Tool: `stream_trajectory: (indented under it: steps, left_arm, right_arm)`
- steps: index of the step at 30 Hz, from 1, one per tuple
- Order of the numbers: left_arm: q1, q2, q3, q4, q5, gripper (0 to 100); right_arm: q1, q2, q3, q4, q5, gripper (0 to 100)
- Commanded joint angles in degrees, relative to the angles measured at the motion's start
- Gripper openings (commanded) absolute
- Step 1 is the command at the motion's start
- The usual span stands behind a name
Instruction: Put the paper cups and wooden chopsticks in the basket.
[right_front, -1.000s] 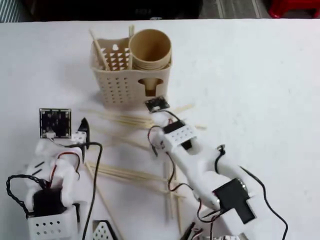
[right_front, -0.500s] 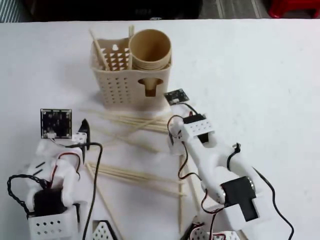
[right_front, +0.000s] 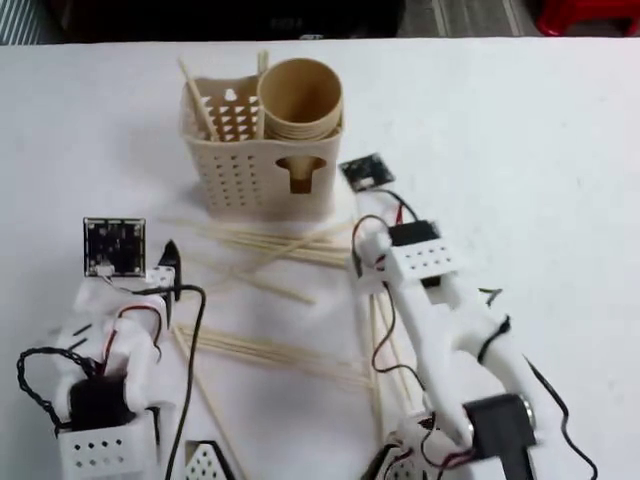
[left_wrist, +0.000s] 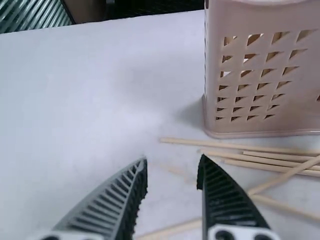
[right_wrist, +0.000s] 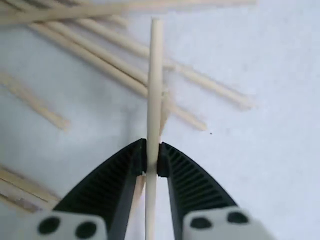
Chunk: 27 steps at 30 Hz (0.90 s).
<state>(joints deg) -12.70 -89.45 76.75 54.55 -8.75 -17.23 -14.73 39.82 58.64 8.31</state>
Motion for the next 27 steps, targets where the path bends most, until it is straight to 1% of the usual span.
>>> stream_trajectory:
  steps: [1,9,16,17,20,25,27]
  left_arm:
    - [-0.31,-0.57,-0.09,-1.32,0.09,17]
    - [-0.31,-0.57,0.26,-1.23,0.09,17]
    - [-0.31,-0.57,0.79,-1.41,0.09,17]
    - [-0.31,-0.57,0.79,-1.41,0.09,17]
    - [-0.31,-0.57,0.79,-1.41,0.09,17]
    - [-0.31,-0.57,0.79,-1.41,0.09,17]
    - [-0.31,-0.57,0.79,-1.41,0.09,17]
  right_arm:
    - [1.27,-5.85,-2.2,0.4,0.53,1.8]
    - [1.71,-17.36,-5.01,0.75,0.62,1.8]
    - [1.36,-23.6,-13.98,7.25,0.0,1.8]
    - [1.36,-24.04,-15.91,7.6,-0.26,1.8]
    - [1.27,-24.04,-22.95,7.69,-4.4,1.8]
    - [-4.09,-21.41,-34.11,7.43,-8.88,1.8]
    - [-6.9,-19.74,-37.89,5.14,-10.2,1.8]
